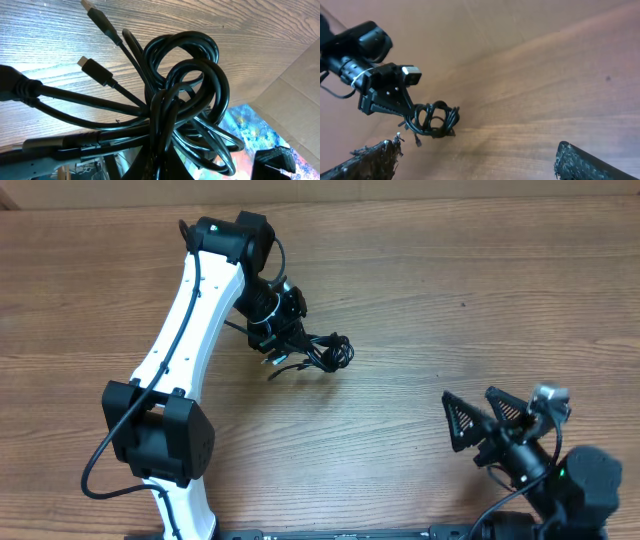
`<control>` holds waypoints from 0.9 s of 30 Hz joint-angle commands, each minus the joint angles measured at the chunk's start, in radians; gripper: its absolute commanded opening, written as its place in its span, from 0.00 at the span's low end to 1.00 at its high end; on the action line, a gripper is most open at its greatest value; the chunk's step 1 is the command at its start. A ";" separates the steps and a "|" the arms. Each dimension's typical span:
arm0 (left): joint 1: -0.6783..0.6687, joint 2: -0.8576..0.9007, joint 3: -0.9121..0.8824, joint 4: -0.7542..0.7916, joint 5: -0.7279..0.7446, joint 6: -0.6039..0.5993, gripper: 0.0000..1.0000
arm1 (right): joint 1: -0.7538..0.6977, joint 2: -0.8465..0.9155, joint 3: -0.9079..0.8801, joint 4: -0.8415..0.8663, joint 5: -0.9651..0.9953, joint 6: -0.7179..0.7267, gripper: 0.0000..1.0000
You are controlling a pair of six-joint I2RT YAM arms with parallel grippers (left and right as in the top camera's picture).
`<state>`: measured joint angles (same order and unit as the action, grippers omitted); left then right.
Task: Untangle cables
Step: 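Move the right gripper toward the hanging cables under the left gripper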
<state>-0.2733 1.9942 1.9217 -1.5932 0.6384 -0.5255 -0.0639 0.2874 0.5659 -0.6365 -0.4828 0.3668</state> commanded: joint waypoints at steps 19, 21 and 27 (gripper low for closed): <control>-0.003 -0.001 0.028 0.006 0.008 -0.014 0.04 | -0.001 0.473 0.191 0.177 -0.522 0.192 0.04; -0.004 -0.001 0.028 0.010 0.008 -0.014 0.04 | 0.002 0.492 0.191 0.177 -0.521 0.206 0.04; -0.025 -0.001 0.028 0.016 0.013 -0.014 0.04 | 0.048 0.565 0.191 0.182 -0.520 0.205 0.04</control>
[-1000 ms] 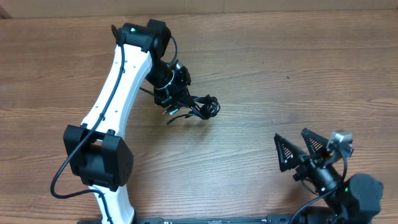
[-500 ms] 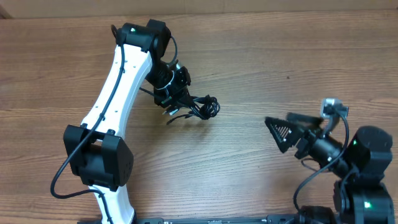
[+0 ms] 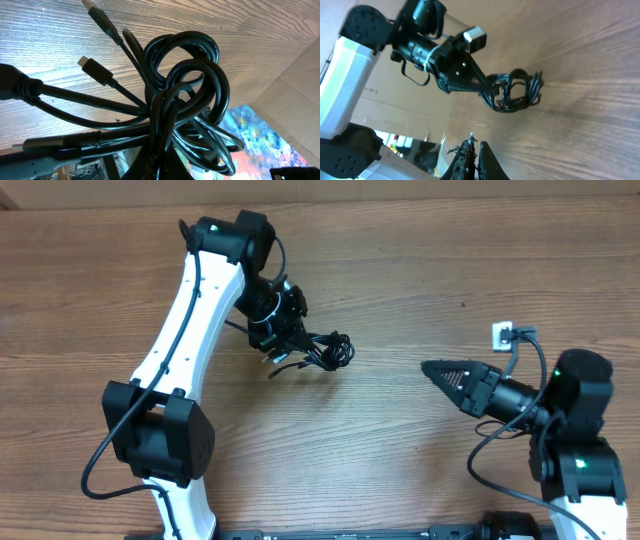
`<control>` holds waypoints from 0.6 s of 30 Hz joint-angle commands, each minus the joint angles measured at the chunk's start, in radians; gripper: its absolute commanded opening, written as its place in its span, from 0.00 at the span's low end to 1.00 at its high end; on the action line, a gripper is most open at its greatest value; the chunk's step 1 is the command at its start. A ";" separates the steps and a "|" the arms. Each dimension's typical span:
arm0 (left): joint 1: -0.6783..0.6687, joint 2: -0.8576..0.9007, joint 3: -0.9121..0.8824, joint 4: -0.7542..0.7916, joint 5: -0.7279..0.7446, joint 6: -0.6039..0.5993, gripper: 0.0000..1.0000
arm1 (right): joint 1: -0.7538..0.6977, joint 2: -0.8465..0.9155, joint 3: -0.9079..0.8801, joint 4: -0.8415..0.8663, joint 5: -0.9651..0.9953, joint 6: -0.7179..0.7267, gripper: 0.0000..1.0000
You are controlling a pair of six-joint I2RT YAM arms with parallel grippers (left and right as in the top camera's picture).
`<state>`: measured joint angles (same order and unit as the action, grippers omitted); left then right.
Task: Untangle cables
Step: 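Move the right gripper toward the hanging cables under the left gripper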
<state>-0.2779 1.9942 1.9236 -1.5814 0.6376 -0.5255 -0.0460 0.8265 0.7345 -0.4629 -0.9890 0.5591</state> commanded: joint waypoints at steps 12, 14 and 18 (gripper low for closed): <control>-0.075 -0.001 0.026 0.048 0.070 -0.013 0.04 | 0.216 0.177 0.022 0.099 0.047 0.014 0.04; -0.078 -0.001 0.026 0.049 0.071 -0.009 0.04 | 0.232 0.190 0.022 0.103 0.057 0.013 0.04; -0.092 -0.001 0.026 0.060 0.098 0.019 0.04 | 0.269 0.220 0.022 0.140 0.061 0.014 0.04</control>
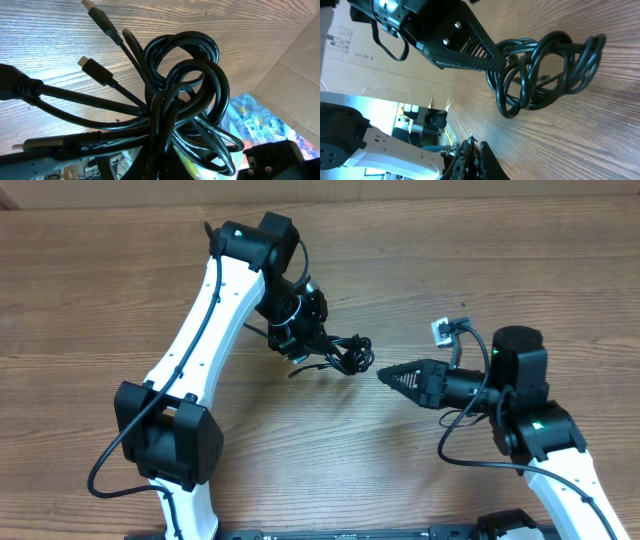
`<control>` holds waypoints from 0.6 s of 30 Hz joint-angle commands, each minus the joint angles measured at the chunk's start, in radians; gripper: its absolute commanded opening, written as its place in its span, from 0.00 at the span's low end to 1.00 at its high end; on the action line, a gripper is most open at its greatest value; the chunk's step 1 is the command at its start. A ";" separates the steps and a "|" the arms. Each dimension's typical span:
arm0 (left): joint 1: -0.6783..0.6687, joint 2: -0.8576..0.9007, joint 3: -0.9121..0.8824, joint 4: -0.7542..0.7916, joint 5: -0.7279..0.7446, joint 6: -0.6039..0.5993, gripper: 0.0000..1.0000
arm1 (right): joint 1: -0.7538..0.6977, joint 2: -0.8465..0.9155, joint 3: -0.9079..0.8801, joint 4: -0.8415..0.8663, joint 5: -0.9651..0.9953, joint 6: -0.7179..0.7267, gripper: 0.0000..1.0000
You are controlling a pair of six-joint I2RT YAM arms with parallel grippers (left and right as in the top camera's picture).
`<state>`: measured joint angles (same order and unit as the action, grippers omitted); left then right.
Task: Untangle cables
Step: 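Move the right gripper toward the hanging cables under the left gripper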
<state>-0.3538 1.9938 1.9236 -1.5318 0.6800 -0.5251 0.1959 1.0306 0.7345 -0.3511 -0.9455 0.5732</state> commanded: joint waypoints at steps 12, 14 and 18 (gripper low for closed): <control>-0.033 -0.001 0.026 0.024 0.211 0.265 0.04 | 0.061 0.032 0.022 0.112 0.082 0.000 0.04; -0.032 -0.001 0.026 0.025 0.241 0.313 0.04 | 0.061 0.032 0.022 0.133 0.055 0.000 0.04; -0.032 -0.001 0.026 0.018 0.284 0.411 0.04 | 0.061 0.032 0.022 0.238 -0.056 0.000 0.04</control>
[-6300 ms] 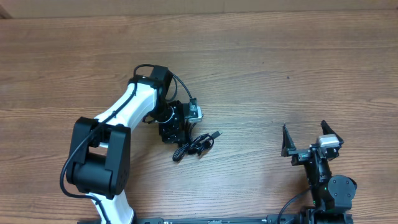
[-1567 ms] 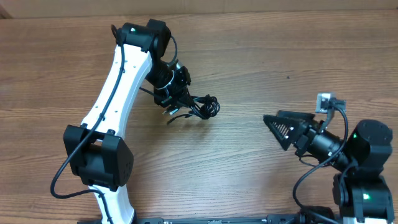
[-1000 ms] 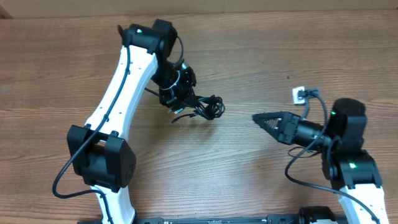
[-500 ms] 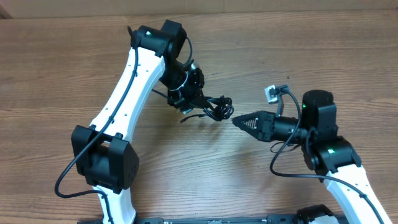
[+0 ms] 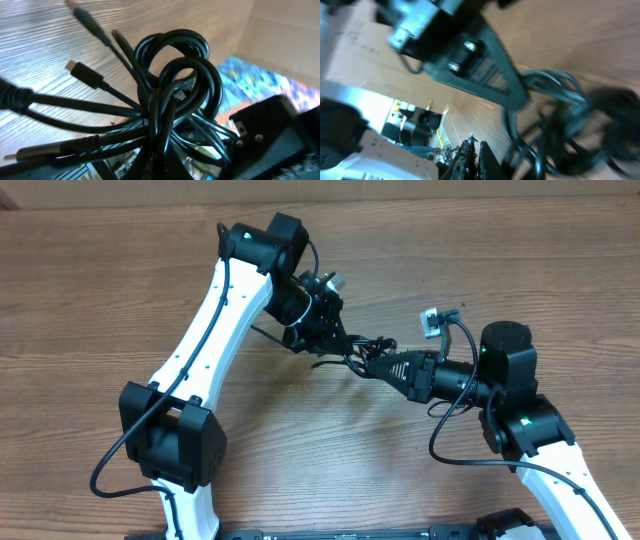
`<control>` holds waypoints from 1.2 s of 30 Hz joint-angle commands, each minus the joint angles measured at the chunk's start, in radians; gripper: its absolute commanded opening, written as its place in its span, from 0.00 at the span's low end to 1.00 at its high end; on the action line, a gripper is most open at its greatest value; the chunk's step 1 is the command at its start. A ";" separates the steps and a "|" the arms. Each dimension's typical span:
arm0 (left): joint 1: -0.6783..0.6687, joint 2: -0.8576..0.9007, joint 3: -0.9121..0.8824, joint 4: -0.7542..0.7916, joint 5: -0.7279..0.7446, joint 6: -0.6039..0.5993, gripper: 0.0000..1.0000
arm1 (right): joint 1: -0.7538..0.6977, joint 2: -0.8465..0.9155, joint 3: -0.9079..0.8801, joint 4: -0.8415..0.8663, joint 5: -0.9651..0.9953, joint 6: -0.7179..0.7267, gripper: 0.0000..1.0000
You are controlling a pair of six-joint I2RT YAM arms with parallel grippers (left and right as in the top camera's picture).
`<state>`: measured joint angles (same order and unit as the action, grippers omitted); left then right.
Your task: Untangle cables
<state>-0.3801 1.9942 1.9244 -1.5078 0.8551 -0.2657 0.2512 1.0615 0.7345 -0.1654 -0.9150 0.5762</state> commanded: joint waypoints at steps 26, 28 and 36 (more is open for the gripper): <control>0.140 -0.001 0.025 -0.122 0.241 0.431 0.04 | 0.006 0.001 0.022 0.255 -0.265 -0.001 0.04; 0.133 -0.001 0.025 -0.129 0.235 0.443 0.04 | 0.006 0.002 0.022 0.260 -0.264 -0.001 0.04; 0.066 -0.001 0.025 -0.129 0.251 0.493 0.04 | 0.006 0.003 0.022 0.262 -0.227 -0.005 0.04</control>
<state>-0.2882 1.9942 1.9247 -1.6344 1.0695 0.1654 0.2512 1.0622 0.7353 0.0895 -1.1576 0.5755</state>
